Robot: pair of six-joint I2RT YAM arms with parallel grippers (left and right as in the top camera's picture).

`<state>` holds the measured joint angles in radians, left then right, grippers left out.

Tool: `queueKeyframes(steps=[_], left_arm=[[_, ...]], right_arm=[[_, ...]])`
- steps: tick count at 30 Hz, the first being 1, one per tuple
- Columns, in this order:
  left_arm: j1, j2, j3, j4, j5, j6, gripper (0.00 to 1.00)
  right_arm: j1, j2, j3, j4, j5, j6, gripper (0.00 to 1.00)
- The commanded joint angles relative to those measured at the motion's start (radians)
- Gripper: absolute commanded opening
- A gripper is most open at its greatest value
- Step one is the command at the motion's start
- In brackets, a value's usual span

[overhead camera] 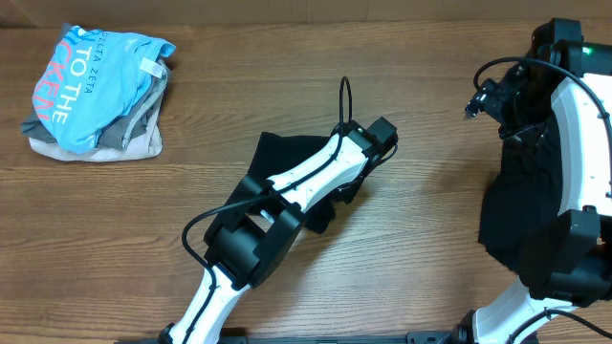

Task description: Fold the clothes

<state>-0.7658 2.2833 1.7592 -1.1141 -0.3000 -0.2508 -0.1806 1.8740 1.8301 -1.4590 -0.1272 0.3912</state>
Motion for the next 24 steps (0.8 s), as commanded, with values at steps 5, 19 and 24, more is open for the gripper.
queueKeyframes(steps=[5, 19, 24], left_arm=[[0.040, 0.056, 0.058, -0.092, -0.044, 0.005, 0.04], [0.312, 0.038, 0.749, -0.511, -0.047, 0.145, 0.04], [0.425, 0.038, 0.953, -0.565, -0.049, 0.248, 0.04]], right_arm=[[0.002, -0.011, 0.022, 0.008, -0.008, -0.007, 0.94], [0.002, -0.011, 0.022, 0.022, -0.006, -0.007, 0.93], [0.002, -0.011, 0.022, 0.022, -0.005, -0.007, 0.94]])
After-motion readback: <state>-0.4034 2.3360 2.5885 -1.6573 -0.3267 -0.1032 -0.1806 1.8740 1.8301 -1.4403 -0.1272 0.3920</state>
